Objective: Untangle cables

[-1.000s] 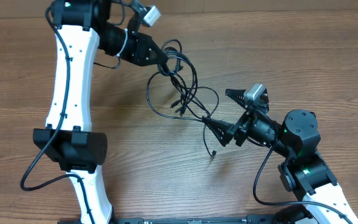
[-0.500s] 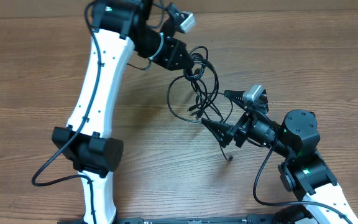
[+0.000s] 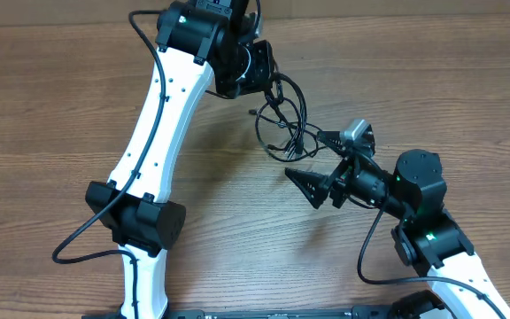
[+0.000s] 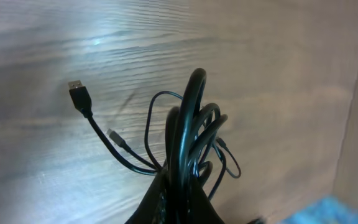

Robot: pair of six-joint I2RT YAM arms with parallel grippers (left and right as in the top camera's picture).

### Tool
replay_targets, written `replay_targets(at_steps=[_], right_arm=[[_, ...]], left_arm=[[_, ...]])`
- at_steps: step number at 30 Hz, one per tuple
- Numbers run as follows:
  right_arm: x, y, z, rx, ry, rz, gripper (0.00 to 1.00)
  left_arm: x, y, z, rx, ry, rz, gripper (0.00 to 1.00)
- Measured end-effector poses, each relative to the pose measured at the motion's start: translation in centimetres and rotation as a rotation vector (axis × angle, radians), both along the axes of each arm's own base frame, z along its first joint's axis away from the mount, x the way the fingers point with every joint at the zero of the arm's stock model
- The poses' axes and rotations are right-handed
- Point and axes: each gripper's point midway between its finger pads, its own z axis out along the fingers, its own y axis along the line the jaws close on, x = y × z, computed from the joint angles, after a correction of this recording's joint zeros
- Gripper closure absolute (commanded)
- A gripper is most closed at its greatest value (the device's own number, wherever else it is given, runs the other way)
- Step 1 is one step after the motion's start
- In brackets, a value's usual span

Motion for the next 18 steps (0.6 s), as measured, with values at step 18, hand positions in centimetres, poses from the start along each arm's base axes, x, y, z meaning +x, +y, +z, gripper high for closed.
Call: replay_targets(at_steps=[18], right_arm=[[0.3,0.1,-0.3,-0.003,0.008,0.0,0.0]], left_arm=[[-2.9,-4.5,-0.5,0.006,0.127,0.238,0.96]])
